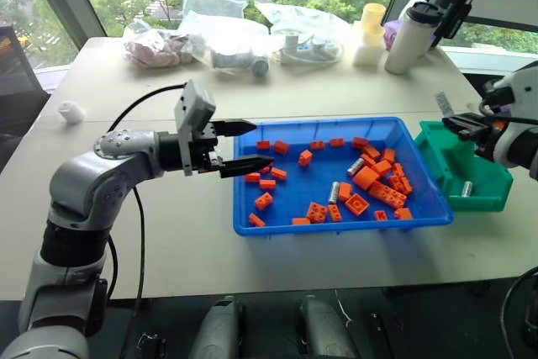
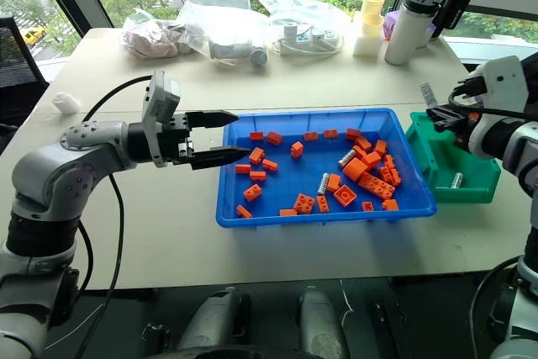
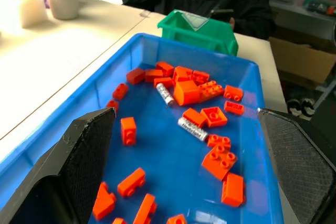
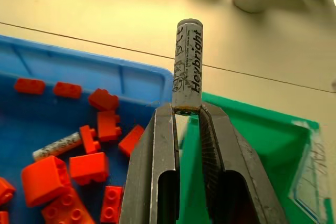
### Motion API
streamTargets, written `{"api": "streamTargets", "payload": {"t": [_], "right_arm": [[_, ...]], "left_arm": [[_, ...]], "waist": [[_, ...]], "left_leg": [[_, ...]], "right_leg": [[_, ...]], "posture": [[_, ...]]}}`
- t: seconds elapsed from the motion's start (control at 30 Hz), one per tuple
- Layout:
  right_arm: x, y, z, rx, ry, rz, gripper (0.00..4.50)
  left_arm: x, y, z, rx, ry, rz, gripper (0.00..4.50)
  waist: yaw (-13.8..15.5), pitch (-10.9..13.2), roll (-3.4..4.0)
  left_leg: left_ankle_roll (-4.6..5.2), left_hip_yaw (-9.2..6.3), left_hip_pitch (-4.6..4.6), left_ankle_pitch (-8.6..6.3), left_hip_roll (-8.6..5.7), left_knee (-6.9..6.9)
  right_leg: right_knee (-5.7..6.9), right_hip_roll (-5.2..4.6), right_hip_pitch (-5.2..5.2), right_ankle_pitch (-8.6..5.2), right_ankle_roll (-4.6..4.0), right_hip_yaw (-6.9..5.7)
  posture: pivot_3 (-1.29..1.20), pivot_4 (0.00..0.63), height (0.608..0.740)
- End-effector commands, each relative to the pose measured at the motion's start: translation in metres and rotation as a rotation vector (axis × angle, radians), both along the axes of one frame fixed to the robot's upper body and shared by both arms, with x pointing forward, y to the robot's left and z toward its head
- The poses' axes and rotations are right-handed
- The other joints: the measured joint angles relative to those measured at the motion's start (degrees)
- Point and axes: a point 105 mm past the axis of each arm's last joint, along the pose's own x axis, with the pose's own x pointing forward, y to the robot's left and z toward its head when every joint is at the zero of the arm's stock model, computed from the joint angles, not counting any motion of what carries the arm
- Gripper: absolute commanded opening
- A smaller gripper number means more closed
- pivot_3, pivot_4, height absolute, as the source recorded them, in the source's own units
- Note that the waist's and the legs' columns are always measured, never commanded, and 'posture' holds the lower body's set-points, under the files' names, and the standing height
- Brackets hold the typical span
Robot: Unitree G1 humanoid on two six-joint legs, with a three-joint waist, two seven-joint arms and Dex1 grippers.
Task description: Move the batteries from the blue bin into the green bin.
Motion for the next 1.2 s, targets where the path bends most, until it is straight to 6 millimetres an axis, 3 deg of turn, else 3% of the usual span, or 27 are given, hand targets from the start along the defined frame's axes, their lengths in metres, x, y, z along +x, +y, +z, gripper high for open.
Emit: {"api": "streamTargets", "payload": {"t": [0.03,0.13,0.4,0.67,0.73,0.83,0.9,0.97,1.1,1.2], "right_arm": [[-0.005,-0.025,0.000,-0.028,0.008,-0.106,0.04],[-0.007,-0.035,-0.014,-0.013,0.062,-0.145,0.04],[-0.003,-0.046,-0.038,0.017,0.128,-0.170,0.04],[0.004,-0.057,-0.035,-0.044,0.108,-0.212,4.05],[0.007,-0.053,-0.022,-0.086,0.052,-0.182,4.05],[0.009,0.014,0.003,0.055,-0.030,0.152,4.05],[-0.003,0.054,-0.006,0.103,0.049,0.349,4.05],[-0.015,0.081,-0.021,0.118,0.132,0.482,4.05],[-0.029,0.116,-0.044,0.138,0.227,0.637,4.05],[-0.027,0.131,-0.068,0.027,0.286,0.718,4.05]], "left_arm": [[-0.006,-0.014,0.007,-0.007,-0.043,-0.067,4.50],[-0.005,-0.019,0.001,0.030,-0.054,-0.085,4.50],[0.002,-0.009,-0.012,0.106,-0.067,-0.044,4.50],[0.006,0.001,-0.012,0.126,-0.076,-0.008,4.50],[0.007,0.005,-0.013,0.133,-0.076,0.004,4.50],[0.004,0.011,-0.017,0.159,-0.058,-0.002,4.50],[-0.001,0.014,-0.020,0.183,-0.042,-0.023,4.50],[-0.006,0.016,-0.024,0.212,-0.027,-0.042,4.50],[-0.014,0.018,-0.030,0.255,-0.010,-0.067,4.50],[-0.012,0.018,-0.029,0.252,-0.019,-0.055,4.50]], "waist": [[-0.1,0.0,0.02],[0.1,0.0,0.03],[0.2,0.0,0.06],[0.3,0.0,0.07],[0.2,0.0,0.09],[-0.2,0.1,0.22],[-0.2,0.1,0.23],[0.1,0.1,0.21],[0.5,0.1,0.19],[0.4,0.1,0.18]], "left_leg": [[0.00,0.02,0.02,0.00,0.02,0.00],[0.00,0.00,0.03,0.00,0.08,0.01],[0.00,0.02,0.03,0.00,0.10,0.02],[0.00,0.02,0.02,0.00,0.08,0.04],[0.00,0.03,0.02,0.00,0.09,0.03],[0.00,0.03,0.03,0.00,0.10,0.03],[0.00,0.02,0.05,0.00,0.20,0.00],[0.00,-0.12,0.04,0.00,0.28,0.00],[0.00,-0.18,0.02,0.00,0.18,0.04],[0.00,-0.10,-0.01,0.00,0.06,0.13]], "right_leg": [[0.01,0.03,0.00,0.02,0.03,0.02],[0.03,0.25,0.00,0.02,0.03,0.04],[0.03,0.29,-0.01,0.02,0.04,0.09],[0.03,0.28,-0.01,0.02,0.04,0.09],[0.04,0.29,-0.01,0.02,0.04,0.09],[0.04,0.31,-0.02,0.03,0.05,0.10],[0.06,0.41,-0.03,0.03,0.05,0.12],[0.06,0.50,-0.01,0.02,0.04,0.06],[0.00,0.37,0.08,0.02,0.04,0.03],[-0.02,0.22,0.09,0.02,0.04,0.02]], "posture": [[0.00,0.150,0.740],[0.00,0.150,0.740],[0.00,0.150,0.740],[0.00,0.150,0.740],[0.00,0.150,0.740],[0.00,0.150,0.740],[0.00,0.150,0.740],[0.00,0.150,0.740],[0.00,0.150,0.740],[0.00,0.150,0.740]]}}
